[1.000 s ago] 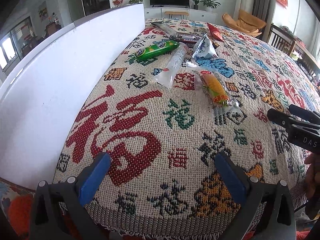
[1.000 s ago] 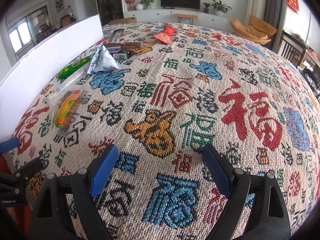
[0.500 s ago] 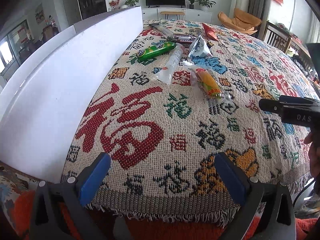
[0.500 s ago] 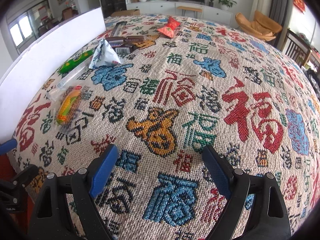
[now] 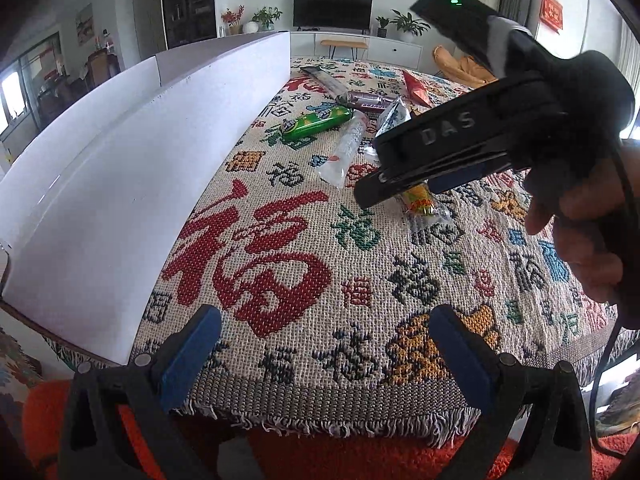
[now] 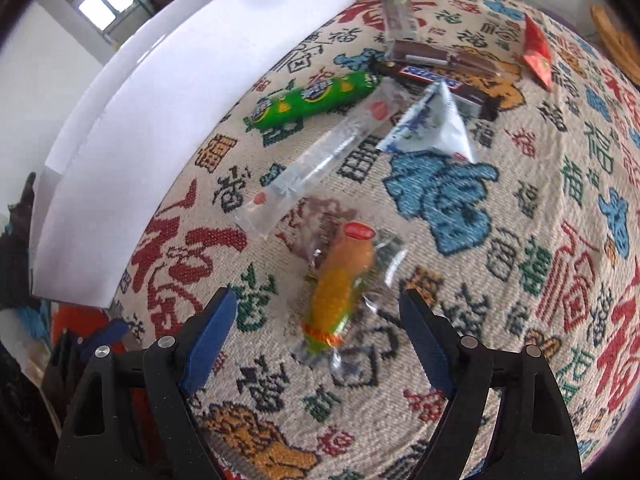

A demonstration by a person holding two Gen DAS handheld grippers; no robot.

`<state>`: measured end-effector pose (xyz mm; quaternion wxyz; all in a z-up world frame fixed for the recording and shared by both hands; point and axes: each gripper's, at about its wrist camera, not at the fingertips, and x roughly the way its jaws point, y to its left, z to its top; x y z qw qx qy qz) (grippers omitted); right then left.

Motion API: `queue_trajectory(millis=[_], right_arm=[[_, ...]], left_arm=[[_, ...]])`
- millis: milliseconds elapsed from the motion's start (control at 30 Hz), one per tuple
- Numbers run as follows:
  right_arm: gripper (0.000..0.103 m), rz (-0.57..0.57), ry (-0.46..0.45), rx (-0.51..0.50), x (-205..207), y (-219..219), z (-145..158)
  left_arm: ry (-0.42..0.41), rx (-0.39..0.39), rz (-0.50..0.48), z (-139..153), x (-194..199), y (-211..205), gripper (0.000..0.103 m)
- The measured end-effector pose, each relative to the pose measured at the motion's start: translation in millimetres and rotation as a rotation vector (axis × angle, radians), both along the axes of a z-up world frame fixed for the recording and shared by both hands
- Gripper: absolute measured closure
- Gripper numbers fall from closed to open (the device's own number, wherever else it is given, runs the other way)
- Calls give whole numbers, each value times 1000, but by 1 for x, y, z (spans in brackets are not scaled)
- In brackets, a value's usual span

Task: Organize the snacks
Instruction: 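Close the right tool on the orange sausage snack and lift it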

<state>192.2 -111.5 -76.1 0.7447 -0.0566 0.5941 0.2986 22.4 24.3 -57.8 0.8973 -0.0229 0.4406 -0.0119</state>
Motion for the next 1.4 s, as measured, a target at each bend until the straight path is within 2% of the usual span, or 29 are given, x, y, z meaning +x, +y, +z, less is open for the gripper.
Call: queue_trajectory(millis=[67,133,167,200,233,367,467,500,600,700,833,967,1000,1067,1133,1233,1267,1300,1333,1367,1400], right_arm=[[16,8,-6,-49,0,14,-6],[20,23,-51,-92,-4,21,-6],[28,26,-73,-111,-7,21,-6],[53,19,-108,-137,-8,19,-4],[58,15,-113,-138,-8,15,-2],[62,-10,-74,-57,-5,-9,5],[78,-14,-93,-1,-10,-24,21],[87,-12,-104,10,-13,-26,25],[93,-26,-86,50,-9,-36,34],[93,-88,-29,116,3,-53,34],[91,-170,15,147,22,-84,25],[83,-170,-9,131,25,-95,25],[77,-152,-34,121,23,-93,29],[71,-65,-109,92,17,-80,38],[70,71,-167,55,8,-59,41],[73,238,-219,-77,-3,-22,26],[72,269,-234,-125,-4,-12,18],[67,282,-291,-159,-5,-7,13],[66,296,-295,-192,-4,-3,6],[63,293,-278,-204,1,-3,-2],[54,278,-289,-172,4,-5,-3]], left_arm=[[3,1,2,-1,0,2,0],[6,-4,6,-2,-1,4,0],[7,-8,8,-2,-1,6,0],[7,-11,10,-2,-1,8,0],[9,-14,13,-2,0,10,0],[19,-24,18,-5,5,16,0],[18,-23,13,-5,6,16,0],[20,-19,11,-5,7,13,0],[33,-17,11,-8,8,11,0],[34,-24,16,-8,6,12,0],[46,-30,22,-12,9,13,0],[53,-33,17,-14,13,10,0],[52,-31,14,-14,14,8,0],[53,-29,9,-14,14,5,0],[55,-27,6,-15,14,4,0],[52,-29,10,-14,12,6,0],[49,-31,12,-13,11,6,0],[46,-32,14,-12,9,7,0],[44,-32,15,-12,8,8,0],[42,-33,16,-12,7,8,0],[42,-33,16,-12,7,9,0]])
